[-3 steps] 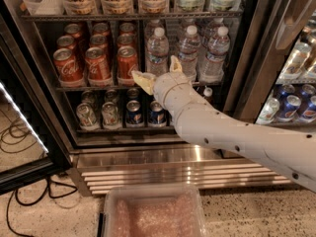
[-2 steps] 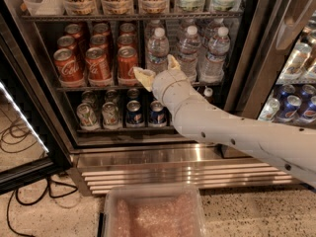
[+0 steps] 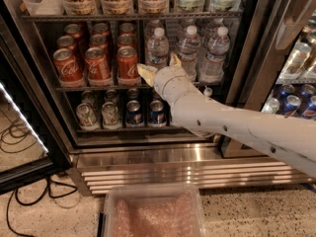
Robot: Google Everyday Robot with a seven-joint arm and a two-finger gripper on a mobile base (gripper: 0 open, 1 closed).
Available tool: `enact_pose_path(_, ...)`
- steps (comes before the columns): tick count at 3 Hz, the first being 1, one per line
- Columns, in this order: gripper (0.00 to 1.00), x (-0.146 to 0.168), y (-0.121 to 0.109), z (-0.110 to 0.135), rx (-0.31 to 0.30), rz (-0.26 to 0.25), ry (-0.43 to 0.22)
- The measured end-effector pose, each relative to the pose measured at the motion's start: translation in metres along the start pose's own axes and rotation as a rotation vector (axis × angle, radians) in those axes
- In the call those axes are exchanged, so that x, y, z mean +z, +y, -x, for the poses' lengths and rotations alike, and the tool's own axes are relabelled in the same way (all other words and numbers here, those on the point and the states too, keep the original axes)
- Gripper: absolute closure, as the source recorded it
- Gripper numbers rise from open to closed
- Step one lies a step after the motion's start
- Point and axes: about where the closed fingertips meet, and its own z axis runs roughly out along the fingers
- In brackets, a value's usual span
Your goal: Pick water bottle from middle shelf of fridge
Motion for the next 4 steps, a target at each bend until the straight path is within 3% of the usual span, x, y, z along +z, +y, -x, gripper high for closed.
enact_pose_path(2,0.33,0.0076,-0.0035,-0.0090,0.006,-0.007,0.016)
enact_pose_path(4,0.75,0.0128,-0.0080,-0.0078,0.006,-0.017,0.012)
